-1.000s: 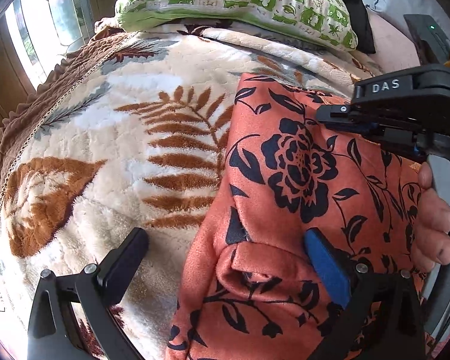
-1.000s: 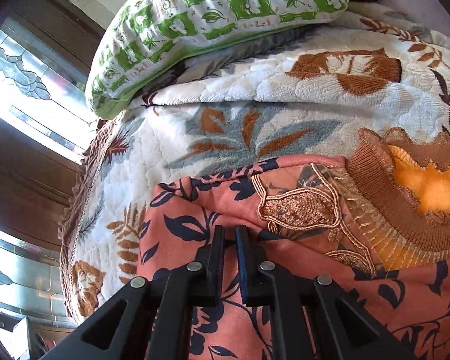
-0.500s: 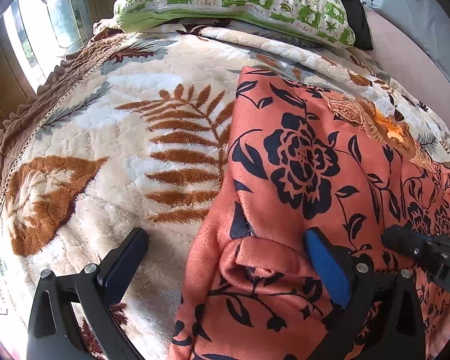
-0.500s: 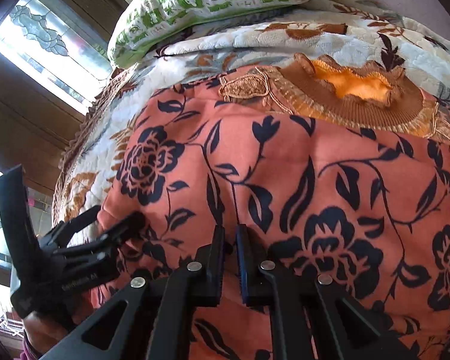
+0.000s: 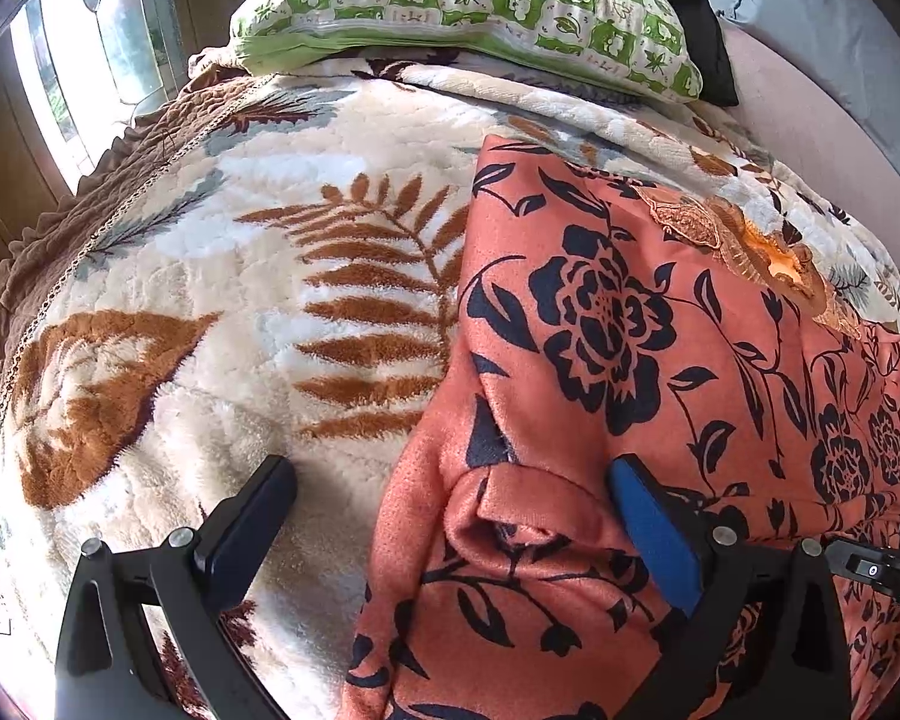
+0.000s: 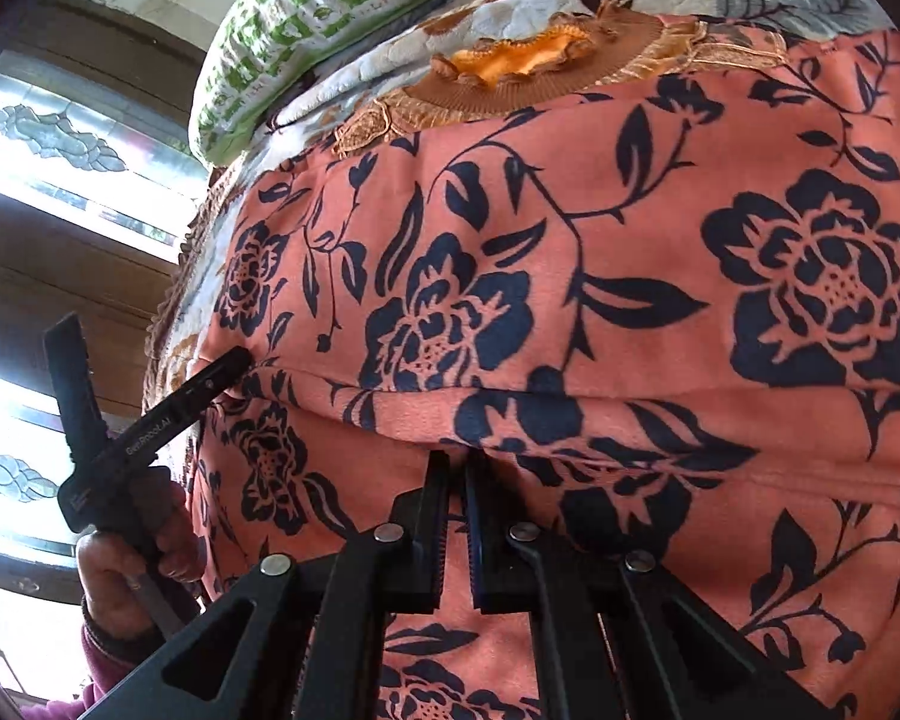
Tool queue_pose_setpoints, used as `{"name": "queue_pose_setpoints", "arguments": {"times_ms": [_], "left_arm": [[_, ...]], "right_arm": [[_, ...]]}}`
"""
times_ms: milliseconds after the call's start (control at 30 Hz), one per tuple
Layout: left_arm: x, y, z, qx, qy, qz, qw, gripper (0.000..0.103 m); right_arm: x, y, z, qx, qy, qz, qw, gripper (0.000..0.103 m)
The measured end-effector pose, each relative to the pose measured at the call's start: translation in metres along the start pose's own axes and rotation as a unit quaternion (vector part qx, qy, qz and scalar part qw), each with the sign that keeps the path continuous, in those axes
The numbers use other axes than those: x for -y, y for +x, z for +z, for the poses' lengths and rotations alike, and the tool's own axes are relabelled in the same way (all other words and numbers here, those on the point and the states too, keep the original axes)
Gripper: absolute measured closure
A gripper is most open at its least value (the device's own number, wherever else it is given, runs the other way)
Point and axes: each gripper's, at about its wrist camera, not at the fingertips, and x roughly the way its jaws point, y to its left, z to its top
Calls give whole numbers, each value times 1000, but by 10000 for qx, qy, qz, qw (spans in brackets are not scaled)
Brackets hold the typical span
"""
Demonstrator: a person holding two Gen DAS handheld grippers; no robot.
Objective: Fold small clothes
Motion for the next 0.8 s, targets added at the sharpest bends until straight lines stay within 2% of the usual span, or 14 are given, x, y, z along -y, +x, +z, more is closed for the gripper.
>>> {"name": "queue_pose_setpoints", "arguments": {"times_ms": [33, 67, 167, 300, 333, 367, 433, 500, 633, 800], "left_arm": [[-1, -2, -1, 38, -2, -19, 10000, 0], [-2, -5, -2, 85, 7, -37, 10000, 0], [-5, -17, -8, 306, 107, 57, 9995, 0], [-15, -40, -15, 658, 141, 269, 9974, 0], [-20, -45, -18, 699, 54, 300, 9971, 0], [-26, -49, -20, 719, -43, 326, 9969, 0], [-37, -55, -27, 718, -197, 381, 9965, 0], [-44, -58, -37, 671, -264, 537, 9959, 0], [-45, -70, -66, 582, -187, 685, 9958, 0], [-29, -104, -97, 1026, 183, 870, 9907, 0]], "right_arm": [[4, -6, -4, 67, 26, 32, 10000, 97], [7, -11, -8, 118, 34, 10, 9999, 93], [12, -35, -24, 277, 34, -96, 9996, 92], [28, -81, -51, 636, 136, -519, 9965, 88], [33, -93, -58, 714, 210, -632, 9952, 74], [36, -103, -63, 791, 307, -703, 9939, 49], [45, -124, -78, 1065, 560, -607, 9909, 21], [49, -137, -88, 1267, 651, -600, 9880, 21], [54, -143, -107, 1194, 813, -532, 9881, 21], [47, -148, -130, 1176, 732, -408, 9895, 21]]}}
